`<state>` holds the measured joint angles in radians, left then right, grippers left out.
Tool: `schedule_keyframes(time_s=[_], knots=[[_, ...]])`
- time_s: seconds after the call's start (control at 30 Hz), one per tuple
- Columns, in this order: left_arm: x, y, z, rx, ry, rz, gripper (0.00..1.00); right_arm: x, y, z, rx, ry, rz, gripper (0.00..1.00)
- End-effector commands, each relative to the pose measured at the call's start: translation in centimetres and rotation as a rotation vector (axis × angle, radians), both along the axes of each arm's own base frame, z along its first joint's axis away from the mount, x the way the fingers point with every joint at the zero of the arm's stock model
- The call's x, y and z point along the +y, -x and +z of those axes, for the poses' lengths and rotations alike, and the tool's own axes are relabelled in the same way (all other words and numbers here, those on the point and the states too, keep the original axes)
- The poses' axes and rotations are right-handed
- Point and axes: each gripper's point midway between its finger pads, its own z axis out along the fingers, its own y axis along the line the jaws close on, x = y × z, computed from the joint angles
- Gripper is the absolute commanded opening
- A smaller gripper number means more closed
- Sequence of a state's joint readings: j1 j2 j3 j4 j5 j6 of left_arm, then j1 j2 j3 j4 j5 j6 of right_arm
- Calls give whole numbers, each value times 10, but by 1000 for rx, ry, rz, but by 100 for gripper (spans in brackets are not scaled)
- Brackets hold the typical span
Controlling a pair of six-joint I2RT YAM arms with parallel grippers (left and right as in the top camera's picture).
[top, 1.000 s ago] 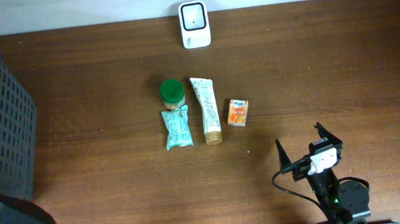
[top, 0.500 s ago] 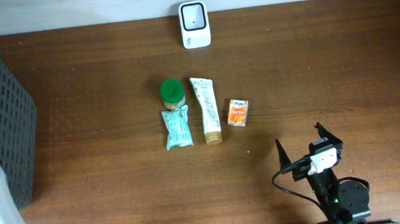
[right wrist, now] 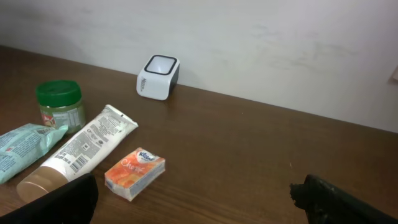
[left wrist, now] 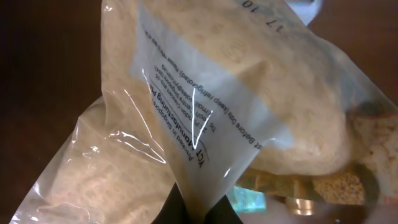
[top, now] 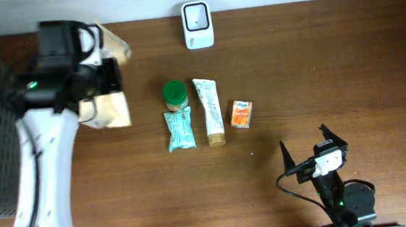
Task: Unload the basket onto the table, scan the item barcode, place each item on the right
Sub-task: 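Lift the beige bag out and lay it left of the green packet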
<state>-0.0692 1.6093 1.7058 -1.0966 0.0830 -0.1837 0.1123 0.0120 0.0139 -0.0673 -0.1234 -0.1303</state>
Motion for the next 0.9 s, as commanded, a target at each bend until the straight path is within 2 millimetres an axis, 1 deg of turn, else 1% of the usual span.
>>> schedule_keyframes(time_s=[0.0,0.1,0.13,0.23,0.3,0.43,0.57,0.6,0.67,0.77,0.8,0.83,0.87], knots=[[-5,-1,-40,131,117,198,0,1,0,-3,7,-11,2,98],[-5,4,-85,264,153,323,0,1,0,-3,6,-11,2,98],[-5,5,-96,298,157,350,0,1,0,-3,7,-11,1,98],[-4,9,-125,370,141,363,0,1,0,-3,7,-11,1,98],[-4,11,-140,407,131,366,0,1,0,-3,7,-11,1,98],[1,9,-157,434,92,381,0,1,0,-3,7,-11,1,98],[7,8,-160,428,49,371,0,1,0,-3,6,-11,1,98],[7,8,-160,425,43,354,2,1,0,-3,6,-11,1,98],[8,6,-159,415,27,315,17,1,0,-3,7,-11,2,98],[8,5,-159,413,22,302,49,1,0,-3,7,-11,1,98],[8,5,-159,413,22,302,58,1,0,-3,7,-11,1,98],[8,5,-159,413,22,302,63,1,0,-3,6,-11,2,98],[8,5,-159,413,23,302,64,1,0,-3,7,-11,2,98]])
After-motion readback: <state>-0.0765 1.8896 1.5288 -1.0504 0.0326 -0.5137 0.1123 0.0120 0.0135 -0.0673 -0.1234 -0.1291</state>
